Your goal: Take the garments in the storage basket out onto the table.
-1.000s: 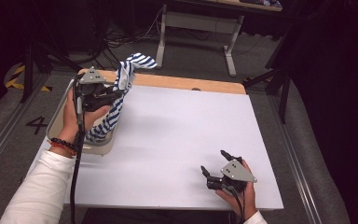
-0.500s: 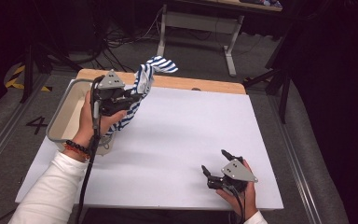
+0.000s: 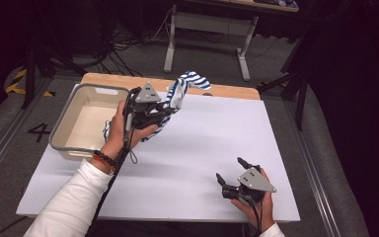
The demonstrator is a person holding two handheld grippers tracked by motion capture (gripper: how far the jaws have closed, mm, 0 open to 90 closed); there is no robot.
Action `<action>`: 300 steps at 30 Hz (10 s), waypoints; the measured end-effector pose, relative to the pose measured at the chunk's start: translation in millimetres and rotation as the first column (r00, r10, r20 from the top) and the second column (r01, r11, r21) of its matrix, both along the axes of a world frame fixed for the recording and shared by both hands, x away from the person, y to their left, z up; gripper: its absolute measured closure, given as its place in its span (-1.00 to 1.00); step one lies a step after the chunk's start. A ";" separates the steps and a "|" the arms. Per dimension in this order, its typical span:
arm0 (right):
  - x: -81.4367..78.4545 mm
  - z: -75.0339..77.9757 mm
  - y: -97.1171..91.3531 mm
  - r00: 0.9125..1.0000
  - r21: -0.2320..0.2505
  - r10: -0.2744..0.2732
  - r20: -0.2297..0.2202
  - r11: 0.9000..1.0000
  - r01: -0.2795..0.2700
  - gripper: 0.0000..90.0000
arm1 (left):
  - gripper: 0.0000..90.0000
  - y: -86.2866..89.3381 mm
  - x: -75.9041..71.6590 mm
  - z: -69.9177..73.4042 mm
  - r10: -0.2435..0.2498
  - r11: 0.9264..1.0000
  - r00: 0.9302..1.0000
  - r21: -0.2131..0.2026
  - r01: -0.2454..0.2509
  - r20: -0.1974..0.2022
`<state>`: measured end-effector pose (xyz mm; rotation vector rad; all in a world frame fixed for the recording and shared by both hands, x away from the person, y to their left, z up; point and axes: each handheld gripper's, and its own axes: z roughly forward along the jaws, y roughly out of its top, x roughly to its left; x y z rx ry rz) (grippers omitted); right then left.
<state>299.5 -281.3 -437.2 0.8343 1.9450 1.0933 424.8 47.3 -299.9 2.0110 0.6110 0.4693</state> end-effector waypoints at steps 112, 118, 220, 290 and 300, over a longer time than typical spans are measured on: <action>59.3 18.2 10.1 0.986 0.070 -0.007 -0.168 0.997 0.019 -0.34 | 0.76 19.7 -97.7 -153.9 -0.236 0.931 0.946 0.228 0.286 -0.224; 82.5 20.0 34.0 0.979 0.065 0.052 -0.196 0.997 -0.040 -0.16 | 0.76 13.9 -102.8 -157.2 -0.258 0.925 0.937 0.220 0.310 -0.235; 87.6 39.5 21.2 0.981 0.166 -0.018 -0.195 0.985 0.051 0.71 | 0.87 50.6 -94.4 -111.4 -0.143 0.986 0.988 0.081 0.147 -0.056; 70.9 18.7 49.9 0.972 0.037 0.061 -0.227 0.998 -0.054 0.96 | 0.73 38.3 -101.2 -158.3 -0.315 0.920 0.909 0.146 0.362 -0.271; 84.0 68.1 62.1 0.986 0.061 0.099 -0.133 0.994 -0.091 0.96 | 0.74 -6.3 -111.5 -144.4 -0.383 0.912 0.905 0.078 0.402 -0.186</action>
